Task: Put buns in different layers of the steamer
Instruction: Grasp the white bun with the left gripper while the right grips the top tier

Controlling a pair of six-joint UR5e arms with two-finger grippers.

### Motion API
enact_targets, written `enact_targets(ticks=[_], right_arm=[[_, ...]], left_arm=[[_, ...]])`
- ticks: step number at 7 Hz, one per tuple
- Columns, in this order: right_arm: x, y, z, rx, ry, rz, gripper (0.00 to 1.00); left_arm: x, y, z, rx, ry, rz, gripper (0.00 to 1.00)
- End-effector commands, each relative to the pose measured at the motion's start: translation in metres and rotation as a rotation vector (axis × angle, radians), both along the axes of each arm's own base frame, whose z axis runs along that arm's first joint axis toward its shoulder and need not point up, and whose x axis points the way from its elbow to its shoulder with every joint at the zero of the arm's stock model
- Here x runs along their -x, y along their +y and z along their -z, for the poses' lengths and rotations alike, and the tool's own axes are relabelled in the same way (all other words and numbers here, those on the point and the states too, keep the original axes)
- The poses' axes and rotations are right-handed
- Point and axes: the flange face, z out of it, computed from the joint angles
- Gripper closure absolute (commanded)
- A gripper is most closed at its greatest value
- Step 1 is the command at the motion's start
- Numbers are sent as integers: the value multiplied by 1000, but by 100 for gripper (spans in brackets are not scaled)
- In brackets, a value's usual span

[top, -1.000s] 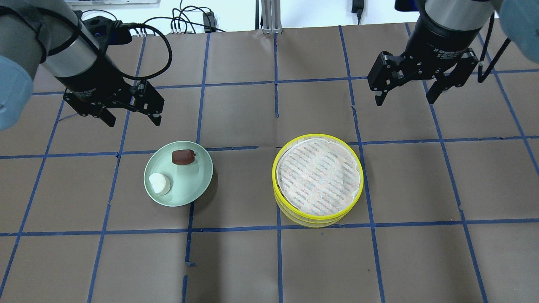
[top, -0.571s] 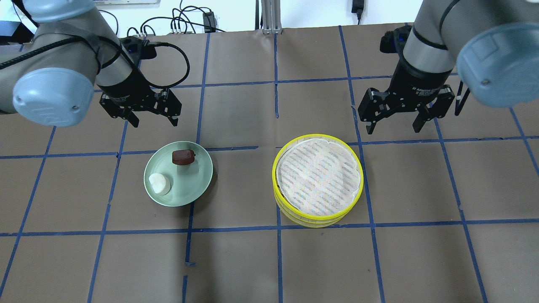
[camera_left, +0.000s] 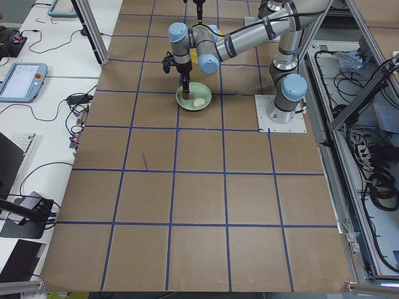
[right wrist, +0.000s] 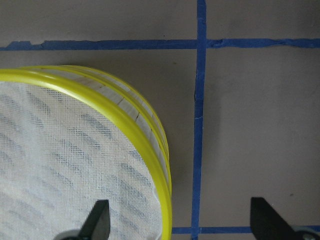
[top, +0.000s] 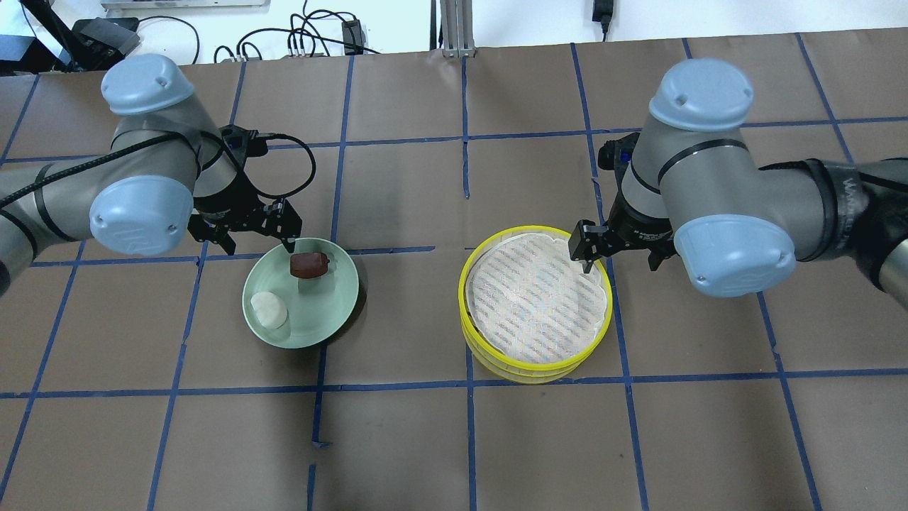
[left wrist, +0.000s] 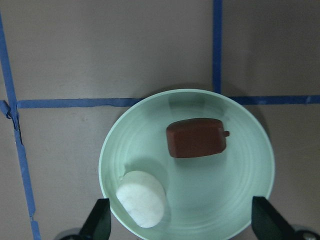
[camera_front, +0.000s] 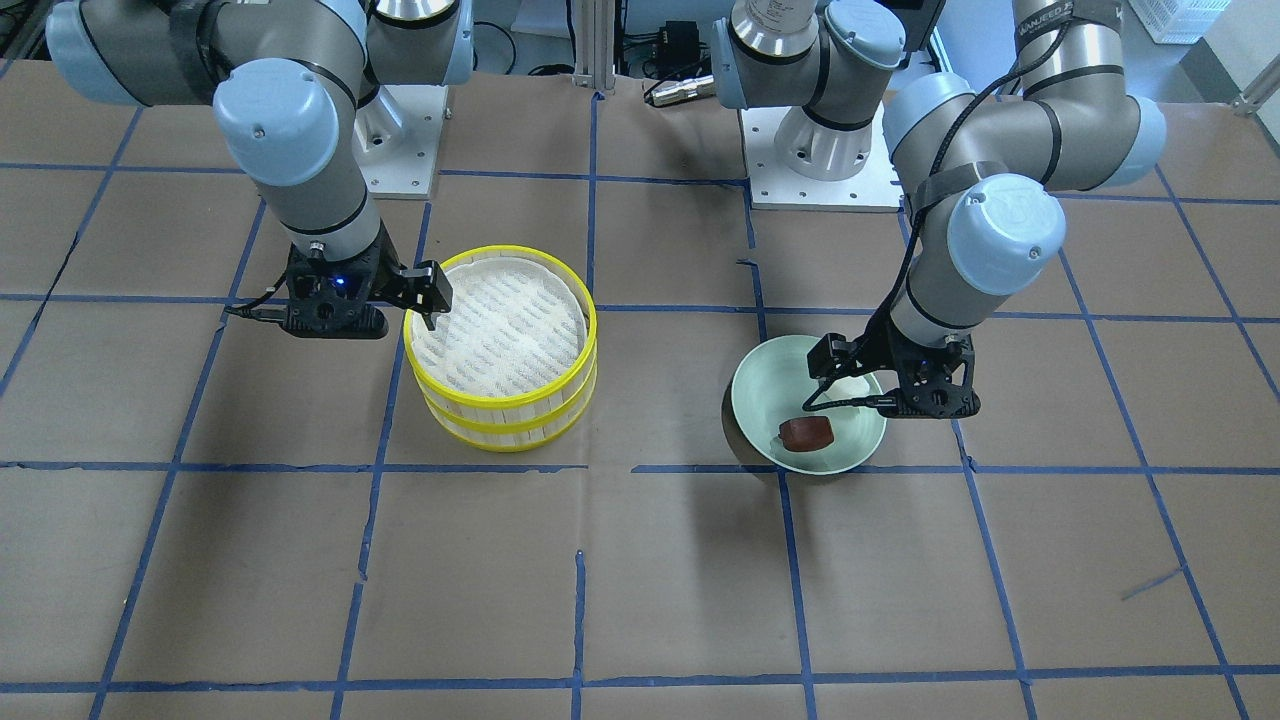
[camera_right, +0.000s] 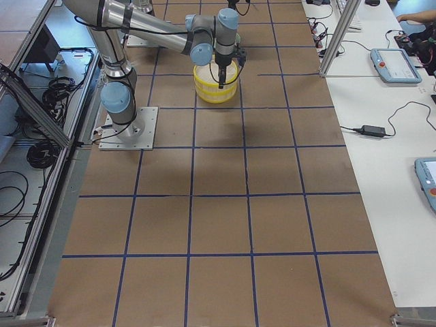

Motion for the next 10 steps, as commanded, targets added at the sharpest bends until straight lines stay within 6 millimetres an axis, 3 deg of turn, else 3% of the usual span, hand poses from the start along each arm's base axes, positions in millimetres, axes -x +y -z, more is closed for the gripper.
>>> enact_targets(ticks=[1, 3, 4, 5, 7, 8, 9, 10], right_arm=[[-3, 6, 26, 8, -5, -3, 3], [-2, 9, 31, 5, -3, -2, 7], [-2, 10, 31, 2, -6, -2, 19], [-2, 10, 31, 0, -7, -3, 26], [-3, 11, 30, -3, -13, -1, 84], [-3, 11, 29, -2, -13, -3, 93], [-3, 12, 27, 3, -14, -3, 94], [-3, 11, 25, 9, -14, -4, 94]], left_arm=[[-21, 12, 31, -23, -3, 10, 0], [-23, -2, 65, -16, -1, -9, 0], [-22, 2, 69, -25, -4, -29, 2], [-22, 13, 77, -48, -4, -69, 18], [-20, 24, 81, -63, -6, -114, 54], [-20, 25, 82, -67, -8, -135, 74], [-20, 25, 82, -69, -6, -139, 98], [-21, 19, 76, -54, -8, -140, 98]])
